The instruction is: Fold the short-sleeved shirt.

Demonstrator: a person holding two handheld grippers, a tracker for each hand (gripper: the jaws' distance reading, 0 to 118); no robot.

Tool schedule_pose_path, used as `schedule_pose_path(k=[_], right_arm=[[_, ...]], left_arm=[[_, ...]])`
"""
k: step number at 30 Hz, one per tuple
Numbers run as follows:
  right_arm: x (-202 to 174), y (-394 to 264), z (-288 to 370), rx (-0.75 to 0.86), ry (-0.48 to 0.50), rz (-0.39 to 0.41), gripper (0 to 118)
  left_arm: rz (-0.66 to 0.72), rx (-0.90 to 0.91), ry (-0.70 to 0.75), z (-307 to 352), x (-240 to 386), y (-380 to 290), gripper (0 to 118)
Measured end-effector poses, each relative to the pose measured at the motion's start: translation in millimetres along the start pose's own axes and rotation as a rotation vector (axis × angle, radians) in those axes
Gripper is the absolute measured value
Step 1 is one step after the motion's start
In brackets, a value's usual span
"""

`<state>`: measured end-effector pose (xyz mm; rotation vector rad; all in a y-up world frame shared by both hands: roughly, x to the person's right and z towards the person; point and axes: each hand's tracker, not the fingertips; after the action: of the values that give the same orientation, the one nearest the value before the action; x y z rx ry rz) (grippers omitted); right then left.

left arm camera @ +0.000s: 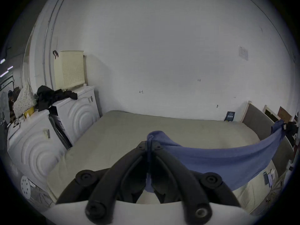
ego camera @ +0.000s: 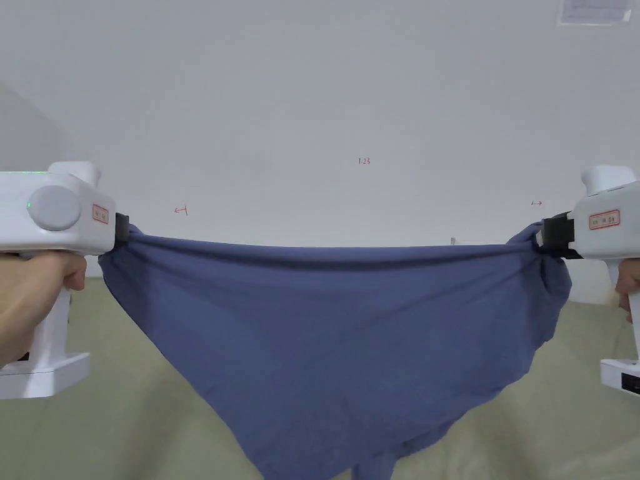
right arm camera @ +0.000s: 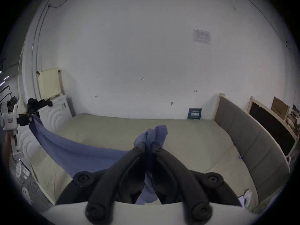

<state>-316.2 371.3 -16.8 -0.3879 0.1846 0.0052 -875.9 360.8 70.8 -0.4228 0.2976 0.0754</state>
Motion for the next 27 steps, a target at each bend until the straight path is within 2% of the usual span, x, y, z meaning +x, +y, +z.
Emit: schedule_pose_path(k=[5, 9, 14, 20, 23, 27], right_arm=[[-0.7, 21.0, -54.3, 0.001, -0.023, -0.019, 8], [-3.6, 30.3, -99.9, -0.006, -0.041, -0.003, 8], [-6.8, 18.0, -145.7, -0.026, -0.060, -0.001, 8], [-2.3, -54.4, -176.4, -0.112, -0.069, -0.007, 8], [4.9, -102.4, -174.0, -0.199, -0.065, -0.050, 8], [11.3, -169.6, -152.9, -0.253, -0.061, -0.056, 8]], left_arm=[[-0.007, 0.005, 0.032, -47.6, 15.1, 20.8, 1], [-0.021, -0.002, 0.061, -86.7, 24.4, 30.3, 1], [-0.030, -0.013, 0.077, -125.7, 33.2, 20.8, 1], [-0.065, -0.123, 0.053, -157.2, 38.8, -43.4, 1], [-0.075, -0.190, 0.035, -161.2, 39.3, -90.3, 1], [-0.109, -0.286, 0.008, -147.5, 36.4, -160.3, 1]])
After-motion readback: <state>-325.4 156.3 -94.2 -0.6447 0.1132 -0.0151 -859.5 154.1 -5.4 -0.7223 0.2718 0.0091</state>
